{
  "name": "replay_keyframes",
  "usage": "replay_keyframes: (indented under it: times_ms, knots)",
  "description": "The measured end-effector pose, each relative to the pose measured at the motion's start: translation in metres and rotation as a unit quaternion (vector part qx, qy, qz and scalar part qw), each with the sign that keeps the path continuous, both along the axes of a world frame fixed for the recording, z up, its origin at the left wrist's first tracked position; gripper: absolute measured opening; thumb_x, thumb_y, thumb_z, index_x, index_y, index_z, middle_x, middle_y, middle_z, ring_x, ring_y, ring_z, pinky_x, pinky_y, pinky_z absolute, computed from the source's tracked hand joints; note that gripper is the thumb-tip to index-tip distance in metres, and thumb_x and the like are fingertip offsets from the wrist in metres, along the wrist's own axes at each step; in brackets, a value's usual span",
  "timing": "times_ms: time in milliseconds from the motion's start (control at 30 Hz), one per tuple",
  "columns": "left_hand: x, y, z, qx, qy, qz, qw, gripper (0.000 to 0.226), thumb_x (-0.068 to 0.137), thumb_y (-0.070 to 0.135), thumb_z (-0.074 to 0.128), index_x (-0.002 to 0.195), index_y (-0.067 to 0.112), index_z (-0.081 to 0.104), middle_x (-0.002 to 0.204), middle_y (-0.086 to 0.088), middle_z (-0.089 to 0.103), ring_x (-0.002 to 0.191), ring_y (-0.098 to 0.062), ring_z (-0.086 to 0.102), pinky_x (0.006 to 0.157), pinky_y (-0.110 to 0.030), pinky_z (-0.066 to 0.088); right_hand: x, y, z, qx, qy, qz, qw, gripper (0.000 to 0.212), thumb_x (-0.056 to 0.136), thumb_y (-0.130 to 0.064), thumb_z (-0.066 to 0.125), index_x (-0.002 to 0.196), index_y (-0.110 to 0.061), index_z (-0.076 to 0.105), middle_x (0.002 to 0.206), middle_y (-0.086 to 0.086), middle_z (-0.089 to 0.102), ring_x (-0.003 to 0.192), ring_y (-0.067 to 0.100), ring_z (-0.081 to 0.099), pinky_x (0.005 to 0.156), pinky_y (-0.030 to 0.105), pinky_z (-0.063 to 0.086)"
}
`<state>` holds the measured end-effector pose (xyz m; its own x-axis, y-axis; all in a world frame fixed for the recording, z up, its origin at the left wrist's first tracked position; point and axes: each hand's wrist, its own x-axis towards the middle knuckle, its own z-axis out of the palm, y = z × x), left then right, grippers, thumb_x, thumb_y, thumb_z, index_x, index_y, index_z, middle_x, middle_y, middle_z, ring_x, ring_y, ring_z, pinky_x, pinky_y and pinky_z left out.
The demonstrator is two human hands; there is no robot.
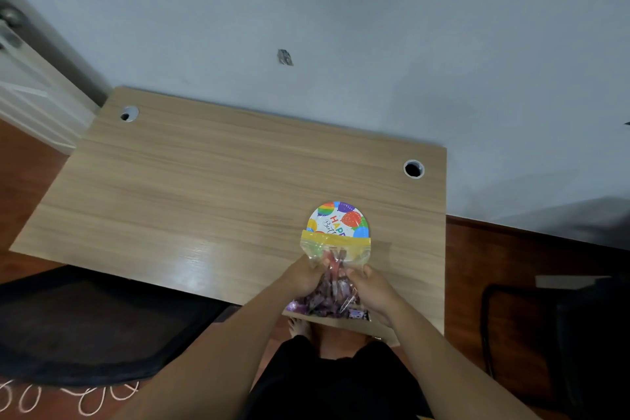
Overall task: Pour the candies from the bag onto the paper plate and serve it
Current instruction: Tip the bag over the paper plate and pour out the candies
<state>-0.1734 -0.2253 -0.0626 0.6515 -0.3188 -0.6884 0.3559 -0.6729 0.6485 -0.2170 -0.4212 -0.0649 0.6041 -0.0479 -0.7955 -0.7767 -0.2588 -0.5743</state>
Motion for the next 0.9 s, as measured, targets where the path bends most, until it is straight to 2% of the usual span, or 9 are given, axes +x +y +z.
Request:
replay_keyframes:
  times_ms: [67,167,267,333,467,600,700,767,900]
  knots:
    - [0.001,0.001,-0.004,0.024,0.004,-0.010,1.000,0.064,0.106,0.057,0.034,0.157,0.023,0.055,0.162,-0.009,0.055,0.148,-0.029,0.053,0.122,-0.035,0.040,0.000,0.001,0.000,0.016,0.005,-0.023,1.000,0.030,0.105,-0.031,0.058,0.130,-0.020,0.072,0.127,0.002,0.078,0.121,0.026,0.073,0.109,0.048,0.058]
    - [0.000,0.000,-0.005,0.019,-0.006,-0.007,1.000,0.062,0.108,0.052,0.039,0.160,0.020,0.050,0.163,-0.010,0.054,0.151,-0.031,0.051,0.123,-0.036,0.039,0.000,0.003,0.006,0.025,0.019,-0.044,0.999,0.022,0.108,-0.029,0.058,0.119,-0.016,0.071,0.108,0.005,0.079,0.100,0.025,0.073,0.087,0.038,0.057]
    - [0.000,0.000,-0.009,0.040,-0.024,-0.029,0.998,0.057,0.113,0.045,0.038,0.165,0.020,0.042,0.170,-0.009,0.045,0.156,-0.029,0.045,0.127,-0.035,0.035,0.000,0.004,0.004,0.028,0.024,-0.044,0.998,0.028,0.102,-0.035,0.061,0.116,-0.011,0.070,0.098,0.007,0.078,0.093,0.025,0.070,0.091,0.046,0.059]
    - [0.001,0.001,-0.011,0.042,-0.024,-0.030,0.998,0.058,0.114,0.045,0.037,0.166,0.021,0.040,0.172,-0.008,0.043,0.157,-0.027,0.043,0.128,-0.035,0.033,0.000,0.003,-0.001,0.031,0.024,-0.039,0.998,0.028,0.099,-0.039,0.063,0.112,-0.015,0.071,0.101,0.007,0.078,0.093,0.025,0.071,0.094,0.049,0.061]
    - [0.001,0.003,-0.016,0.037,-0.020,-0.034,0.999,0.059,0.113,0.046,0.035,0.165,0.017,0.043,0.170,-0.010,0.045,0.156,-0.029,0.044,0.128,-0.038,0.034,0.000,0.006,0.006,0.035,0.034,-0.038,0.998,0.025,0.108,-0.035,0.058,0.122,-0.018,0.070,0.119,0.003,0.076,0.101,0.021,0.069,0.075,0.033,0.057]
    - [0.002,0.003,-0.018,0.046,-0.007,-0.013,0.999,0.061,0.111,0.053,0.036,0.153,0.014,0.058,0.155,-0.014,0.061,0.142,-0.031,0.058,0.118,-0.037,0.042,0.002,0.004,0.008,0.030,0.027,-0.028,0.999,0.023,0.109,-0.038,0.056,0.121,-0.024,0.070,0.118,-0.002,0.076,0.105,0.021,0.070,0.074,0.032,0.053]
    - [0.007,0.001,-0.022,0.049,0.008,0.001,0.999,0.062,0.108,0.058,0.038,0.140,0.012,0.066,0.139,-0.016,0.072,0.130,-0.032,0.066,0.111,-0.037,0.047,0.005,0.002,0.002,0.018,0.016,-0.030,0.999,0.026,0.110,-0.034,0.053,0.121,-0.018,0.072,0.101,-0.002,0.074,0.082,0.012,0.065,0.066,0.027,0.047]
    - [0.009,-0.001,-0.023,0.044,0.004,0.003,0.999,0.072,0.103,0.066,0.034,0.143,0.014,0.065,0.142,-0.014,0.071,0.133,-0.032,0.064,0.115,-0.039,0.047,0.007,0.001,-0.004,0.012,0.018,-0.034,0.999,0.024,0.111,-0.029,0.050,0.119,-0.018,0.070,0.092,-0.005,0.069,0.074,0.009,0.061,0.066,0.026,0.049]
    - [0.014,-0.007,-0.035,0.039,-0.010,-0.003,0.999,0.055,0.113,0.045,0.037,0.154,0.015,0.056,0.153,-0.014,0.064,0.139,-0.031,0.059,0.115,-0.036,0.043,0.016,-0.002,-0.010,0.005,0.036,-0.035,0.999,0.023,0.113,-0.024,0.048,0.106,-0.016,0.068,0.081,0.001,0.068,0.059,0.012,0.058,0.045,0.019,0.050]
